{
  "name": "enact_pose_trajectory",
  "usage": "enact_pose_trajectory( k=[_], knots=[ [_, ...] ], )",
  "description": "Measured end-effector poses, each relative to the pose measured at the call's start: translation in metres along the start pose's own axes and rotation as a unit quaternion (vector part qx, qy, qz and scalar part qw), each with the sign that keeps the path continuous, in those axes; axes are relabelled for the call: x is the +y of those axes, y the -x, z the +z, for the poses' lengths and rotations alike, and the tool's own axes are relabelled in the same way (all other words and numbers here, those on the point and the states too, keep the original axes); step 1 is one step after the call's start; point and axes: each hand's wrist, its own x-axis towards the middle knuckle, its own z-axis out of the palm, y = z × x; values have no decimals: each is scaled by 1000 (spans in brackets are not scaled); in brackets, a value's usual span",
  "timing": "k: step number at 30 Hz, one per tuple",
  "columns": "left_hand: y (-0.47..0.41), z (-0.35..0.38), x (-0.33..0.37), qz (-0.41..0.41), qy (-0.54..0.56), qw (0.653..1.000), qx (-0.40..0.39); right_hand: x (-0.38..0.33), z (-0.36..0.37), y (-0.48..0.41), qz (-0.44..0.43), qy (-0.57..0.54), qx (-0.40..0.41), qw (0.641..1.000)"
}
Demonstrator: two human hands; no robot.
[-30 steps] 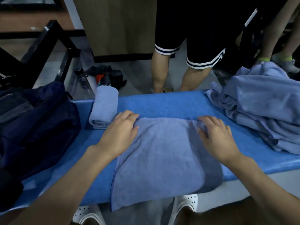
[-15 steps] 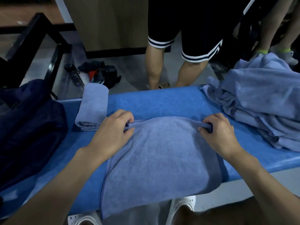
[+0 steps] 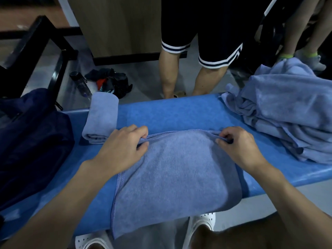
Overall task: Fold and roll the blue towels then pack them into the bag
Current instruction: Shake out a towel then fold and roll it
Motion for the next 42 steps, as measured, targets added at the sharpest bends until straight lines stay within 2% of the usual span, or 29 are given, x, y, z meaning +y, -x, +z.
enact_pose_trajectory(
  k=[5, 9, 12, 17, 21, 26, 31, 37, 42],
  knots=[
    [1, -1, -1, 3, -20, 1000, -14, 2, -6, 3, 22, -77, 3, 997],
    [5, -8, -3, -4, 28, 1000, 6, 1, -10, 3, 60, -166, 28, 984],
    [9, -19, -3, -40, 79, 996, 16, -2, -20, 8, 88, -251, 28, 964],
    [17, -50, 6, -71, 142, 986, 44, -10, -48, 19, 78, -321, 35, 943],
    [28, -91, 21, -74, 174, 982, 17, -21, -78, 31, 51, -338, 35, 939],
    [46, -140, 44, -42, 171, 984, 23, -43, -121, 51, 15, -364, 33, 931],
    [65, -176, 65, -15, 161, 987, 17, -61, -154, 70, -23, -322, 12, 946],
    [82, -206, 84, -19, 122, 990, 65, -76, -181, 85, -24, -310, 8, 950],
    [90, -222, 89, -10, 69, 994, 84, -90, -198, 90, -41, -292, 37, 955]
  ],
)
